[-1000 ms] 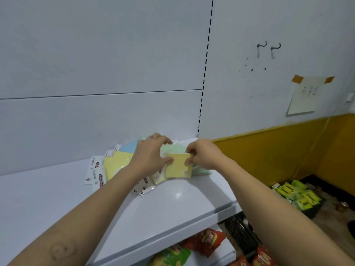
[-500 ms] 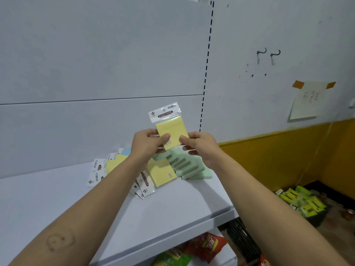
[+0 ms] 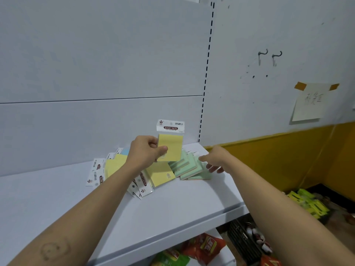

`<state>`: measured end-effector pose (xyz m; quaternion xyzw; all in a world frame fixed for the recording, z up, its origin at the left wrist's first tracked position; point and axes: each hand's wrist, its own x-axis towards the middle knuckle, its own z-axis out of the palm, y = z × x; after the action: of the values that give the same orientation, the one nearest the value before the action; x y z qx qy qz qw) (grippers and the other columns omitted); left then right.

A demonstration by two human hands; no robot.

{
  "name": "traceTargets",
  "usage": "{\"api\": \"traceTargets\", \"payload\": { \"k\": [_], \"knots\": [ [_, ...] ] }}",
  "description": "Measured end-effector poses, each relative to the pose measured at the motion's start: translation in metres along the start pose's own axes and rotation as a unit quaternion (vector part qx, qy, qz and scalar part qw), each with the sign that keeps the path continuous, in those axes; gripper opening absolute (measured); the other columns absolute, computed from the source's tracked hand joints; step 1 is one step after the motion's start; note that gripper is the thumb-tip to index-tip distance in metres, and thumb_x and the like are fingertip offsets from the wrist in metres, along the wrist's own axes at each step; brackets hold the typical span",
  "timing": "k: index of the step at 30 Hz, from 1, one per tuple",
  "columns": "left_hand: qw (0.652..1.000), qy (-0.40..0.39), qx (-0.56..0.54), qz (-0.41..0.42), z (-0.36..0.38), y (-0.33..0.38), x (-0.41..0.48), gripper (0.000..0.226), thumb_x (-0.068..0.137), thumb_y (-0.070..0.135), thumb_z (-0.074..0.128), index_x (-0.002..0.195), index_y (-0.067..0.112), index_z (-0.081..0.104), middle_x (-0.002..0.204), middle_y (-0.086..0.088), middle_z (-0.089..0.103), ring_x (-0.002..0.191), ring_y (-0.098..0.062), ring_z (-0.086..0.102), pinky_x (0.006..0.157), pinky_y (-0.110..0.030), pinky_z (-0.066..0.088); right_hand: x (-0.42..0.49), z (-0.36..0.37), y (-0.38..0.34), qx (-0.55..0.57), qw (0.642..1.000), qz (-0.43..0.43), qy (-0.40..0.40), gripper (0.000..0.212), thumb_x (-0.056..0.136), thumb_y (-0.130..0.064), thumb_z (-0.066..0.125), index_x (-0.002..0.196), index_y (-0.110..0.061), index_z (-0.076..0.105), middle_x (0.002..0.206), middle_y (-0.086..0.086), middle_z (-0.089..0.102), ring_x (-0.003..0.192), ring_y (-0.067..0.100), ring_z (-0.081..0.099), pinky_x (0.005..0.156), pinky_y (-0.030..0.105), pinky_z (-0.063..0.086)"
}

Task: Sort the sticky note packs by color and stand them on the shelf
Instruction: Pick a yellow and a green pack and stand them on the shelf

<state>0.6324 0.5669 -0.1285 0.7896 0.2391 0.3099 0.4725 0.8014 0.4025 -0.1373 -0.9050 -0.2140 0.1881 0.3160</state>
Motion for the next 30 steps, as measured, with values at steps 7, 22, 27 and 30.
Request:
{"api": "traceTargets", "payload": {
  "k": [7, 22, 27, 30],
  "knots": [
    [1.000, -0.009, 0.008, -0.003, 0.008, -0.005, -0.005, 0.017, 0.077, 0.018, 0.079, 0.083, 0.004, 0.070, 0.070, -0.004, 0.073, 0.074, -0.035, 0.070, 0.068, -0.046, 0.059, 0.002, 0.014, -0.002, 0.073, 0.996, -0.002, -0.040, 0.006, 0.092, -0.010, 0.056, 0.094, -0.004, 0.056, 0.072, 0.008, 0.059, 0.050, 0.018, 0.060, 0.048, 0.023, 0.045],
    [0.999, -0.024, 0.015, -0.025, 0.006, 0.005, -0.004, 0.020, 0.075, 0.010, 0.079, 0.064, 0.009, 0.063, 0.047, 0.003, 0.058, 0.070, -0.036, 0.068, 0.067, -0.040, 0.058, 0.005, -0.041, -0.001, 0.044, 0.992, -0.039, 0.109, 0.012, 0.085, -0.008, 0.063, 0.083, 0.003, 0.066, 0.071, 0.015, 0.069, 0.056, 0.027, 0.068, 0.057, 0.036, 0.060],
    [1.000, 0.001, -0.006, -0.009, -0.006, 0.016, 0.007, 0.017, 0.071, 0.010, 0.083, 0.073, 0.003, 0.067, 0.064, -0.012, 0.070, 0.079, -0.043, 0.068, 0.068, -0.046, 0.057, 0.000, -0.059, -0.009, 0.109, 0.975, -0.112, 0.160, 0.008, 0.085, -0.009, 0.065, 0.079, -0.005, 0.064, 0.078, 0.009, 0.069, 0.064, 0.025, 0.065, 0.067, 0.041, 0.059],
    [0.999, 0.029, -0.019, 0.003, -0.016, 0.023, 0.012, 0.014, 0.072, 0.010, 0.082, 0.079, 0.008, 0.071, 0.068, -0.009, 0.073, 0.075, -0.034, 0.071, 0.076, -0.044, 0.059, -0.001, -0.061, -0.019, 0.159, 0.961, -0.144, 0.176, 0.009, 0.082, -0.007, 0.065, 0.075, -0.010, 0.061, 0.076, 0.006, 0.066, 0.061, 0.021, 0.060, 0.066, 0.038, 0.057]
  ]
}}
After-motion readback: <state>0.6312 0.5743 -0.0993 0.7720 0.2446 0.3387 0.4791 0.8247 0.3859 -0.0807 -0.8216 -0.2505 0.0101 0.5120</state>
